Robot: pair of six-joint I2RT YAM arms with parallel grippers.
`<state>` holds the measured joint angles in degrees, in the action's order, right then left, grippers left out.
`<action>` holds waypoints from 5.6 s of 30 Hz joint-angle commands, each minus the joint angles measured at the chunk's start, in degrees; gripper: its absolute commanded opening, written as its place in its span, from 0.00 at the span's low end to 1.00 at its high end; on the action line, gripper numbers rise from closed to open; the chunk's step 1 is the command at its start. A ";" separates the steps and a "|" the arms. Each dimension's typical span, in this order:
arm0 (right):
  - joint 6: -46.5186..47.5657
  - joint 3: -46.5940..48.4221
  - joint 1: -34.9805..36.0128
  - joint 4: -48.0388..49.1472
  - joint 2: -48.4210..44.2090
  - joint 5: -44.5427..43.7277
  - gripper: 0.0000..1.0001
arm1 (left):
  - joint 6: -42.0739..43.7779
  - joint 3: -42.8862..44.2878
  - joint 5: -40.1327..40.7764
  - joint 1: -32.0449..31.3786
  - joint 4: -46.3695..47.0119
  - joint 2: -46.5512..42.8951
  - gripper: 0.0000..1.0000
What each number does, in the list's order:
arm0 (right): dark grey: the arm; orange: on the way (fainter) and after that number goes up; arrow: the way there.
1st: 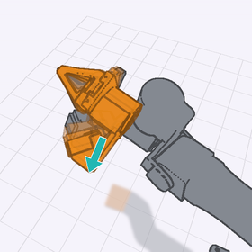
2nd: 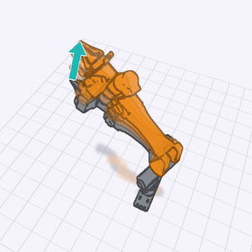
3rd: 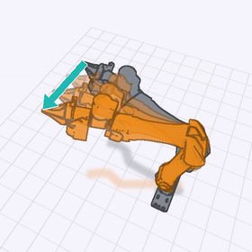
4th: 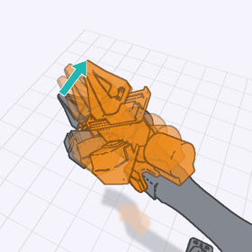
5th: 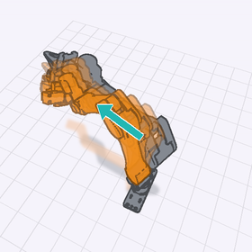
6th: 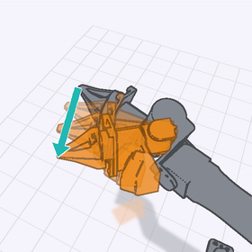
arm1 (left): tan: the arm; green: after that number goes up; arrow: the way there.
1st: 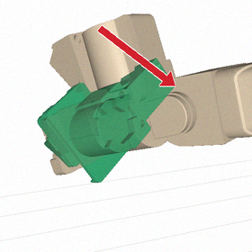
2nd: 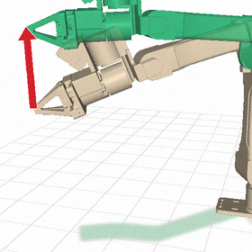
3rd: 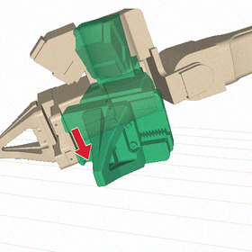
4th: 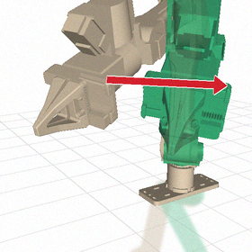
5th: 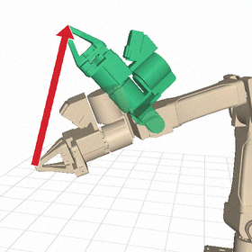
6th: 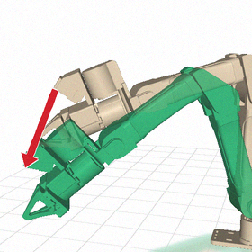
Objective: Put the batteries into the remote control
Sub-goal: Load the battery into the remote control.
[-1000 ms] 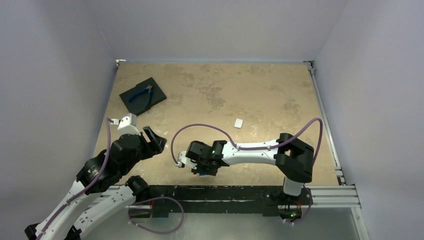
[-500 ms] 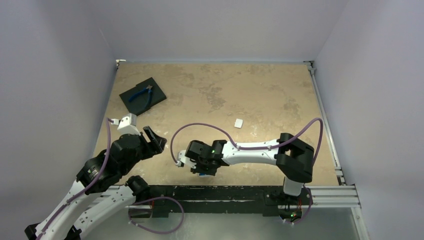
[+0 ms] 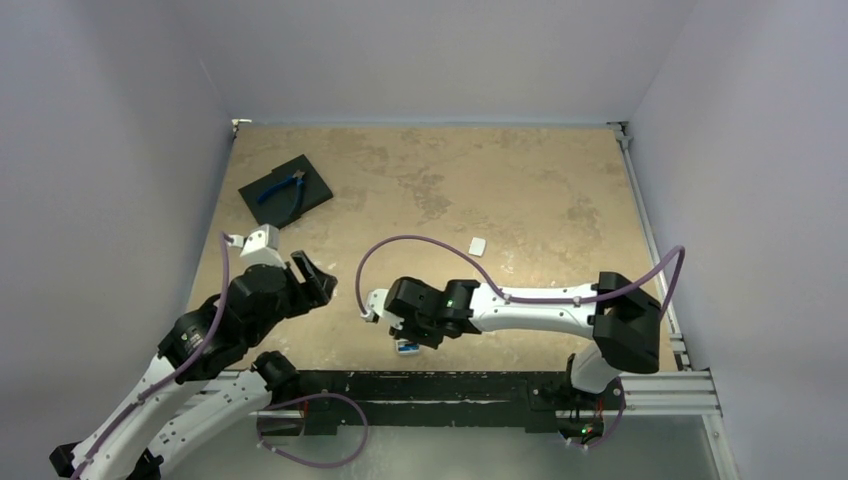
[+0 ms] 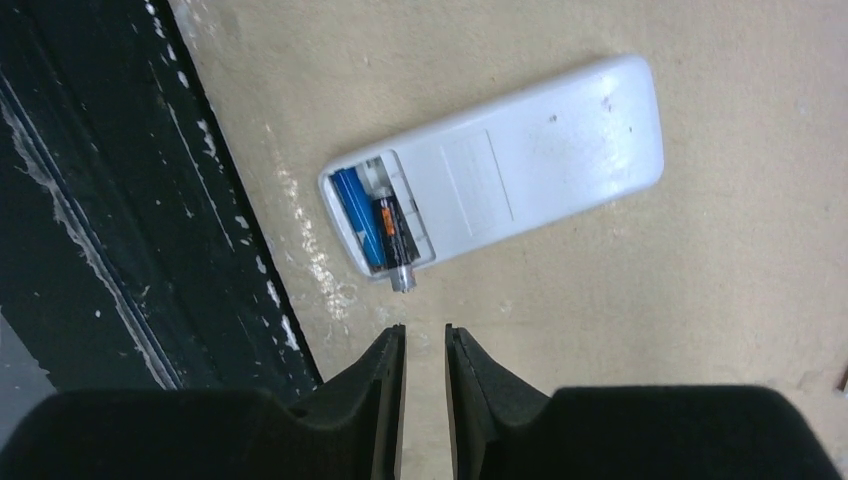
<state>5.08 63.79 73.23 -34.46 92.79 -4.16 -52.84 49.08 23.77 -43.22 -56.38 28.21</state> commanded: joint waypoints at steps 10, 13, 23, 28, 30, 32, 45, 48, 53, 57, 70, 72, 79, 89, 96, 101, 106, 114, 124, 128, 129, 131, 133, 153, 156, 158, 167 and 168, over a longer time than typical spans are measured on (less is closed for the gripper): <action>-17.91 -7.87 0.23 5.19 -9.35 -5.17 0.29 | 0.96 -4.77 -9.18 -0.26 8.59 4.37 0.66; -21.63 -9.36 0.18 6.66 -9.98 -6.75 0.30 | 0.65 -6.26 -10.59 -0.21 10.48 4.78 0.66; -37.46 -17.69 0.16 15.05 -17.49 -12.43 0.45 | 0.76 -10.66 -16.37 -0.28 15.38 7.05 0.66; -44.51 -20.19 0.09 17.20 -20.62 -14.71 0.48 | 0.63 -13.48 -19.04 -0.23 17.99 8.32 0.66; -46.56 -20.58 0.07 17.39 -21.36 -14.82 0.48 | 0.63 -14.41 -20.15 -0.28 18.94 8.73 0.65; -47.97 -20.59 0.00 17.45 -21.36 -14.65 0.47 | 0.60 -15.29 -21.48 -0.28 20.05 9.32 0.65; -58.11 -23.03 -0.07 21.16 -20.19 -10.96 0.38 | 0.74 -21.89 -31.54 -0.22 29.51 15.29 0.62; -60.01 -24.02 -0.11 22.31 -20.00 -10.70 0.38 | 0.35 -23.49 -32.30 -0.23 31.32 15.93 0.62; -61.94 -24.27 -0.19 22.83 -18.73 -10.71 0.37 | -1.13 -26.98 -35.34 -0.21 36.65 17.54 0.61; -62.99 -24.67 -0.28 23.64 -18.36 -10.68 0.36 | -1.79 -28.81 -36.88 -0.28 39.93 19.19 0.60; -64.06 -24.42 -0.72 24.40 -15.98 -11.15 0.34 | -2.62 -32.04 -39.93 -0.27 48.01 25.23 0.52; -63.96 -24.25 -0.72 24.73 -15.53 -10.92 0.34 | -2.64 -32.43 -40.10 -0.21 49.08 26.07 0.50; -63.62 -24.02 -0.73 25.23 -14.67 -10.82 0.34 | -2.64 -32.95 -39.79 -0.27 51.39 28.01 0.48; -63.62 -23.66 -0.81 25.70 -14.31 -10.88 0.33 | -3.06 -33.27 -39.06 -0.22 53.68 29.82 0.43; -63.79 -23.69 -0.90 26.21 -13.89 -10.67 0.32 | -3.17 -33.59 -39.25 -0.24 54.51 30.15 0.36; -64.03 -23.64 -0.89 26.87 -13.43 -10.23 0.31 | -3.38 -34.09 -39.39 -0.21 55.49 30.62 0.30; -63.97 -23.35 -0.90 26.95 -13.00 -10.27 0.30 | -3.55 -34.53 -39.42 -0.26 55.46 30.94 0.27; -64.06 -22.57 -0.90 26.73 -11.83 -10.61 0.30 | -3.50 -34.62 -39.41 -0.27 57.70 31.30 0.25; -63.80 -22.13 -0.90 27.15 -11.15 -10.46 0.30 | -3.75 -34.62 -38.90 -0.27 58.11 32.20 0.33; -63.63 -21.98 -0.89 27.29 -10.90 -10.31 0.29 | -3.76 -34.56 -38.84 -0.25 58.72 33.06 0.35; -63.62 -21.96 -0.90 27.33 -10.82 -10.26 0.29 | -3.78 -34.52 -38.89 -0.20 58.87 33.32 0.36; -63.53 -21.81 -0.90 27.29 -10.79 -10.33 0.28 | -3.77 -34.40 -38.93 -0.25 59.13 33.72 0.36; -63.45 -21.86 -0.90 27.34 -10.71 -10.38 0.28 | -3.72 -34.33 -38.89 -0.21 59.23 34.00 0.36; -62.15 -20.12 -0.90 26.96 -8.83 -9.59 0.18 | -3.09 -33.80 -39.41 -0.27 59.54 34.63 0.27; -62.08 -20.11 -0.90 27.52 -8.47 -8.91 0.17 | -2.99 -33.75 -39.50 -0.25 59.54 34.72 0.27; -61.95 -19.98 -0.90 27.73 -8.10 -8.65 0.16 | -2.97 -33.77 -39.50 -0.25 59.59 34.72 0.27; -61.77 -19.85 -0.90 28.47 -7.25 -7.65 0.15 | -3.11 -33.81 -39.59 -0.23 59.56 34.55 0.27; -61.69 -19.78 -0.90 28.56 -7.15 -7.57 0.15 | -3.07 -33.77 -39.59 -0.26 59.57 34.55 0.27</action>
<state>-57.34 41.89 72.58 -7.94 85.12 -12.25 -56.45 14.85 -15.64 -43.22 2.15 62.52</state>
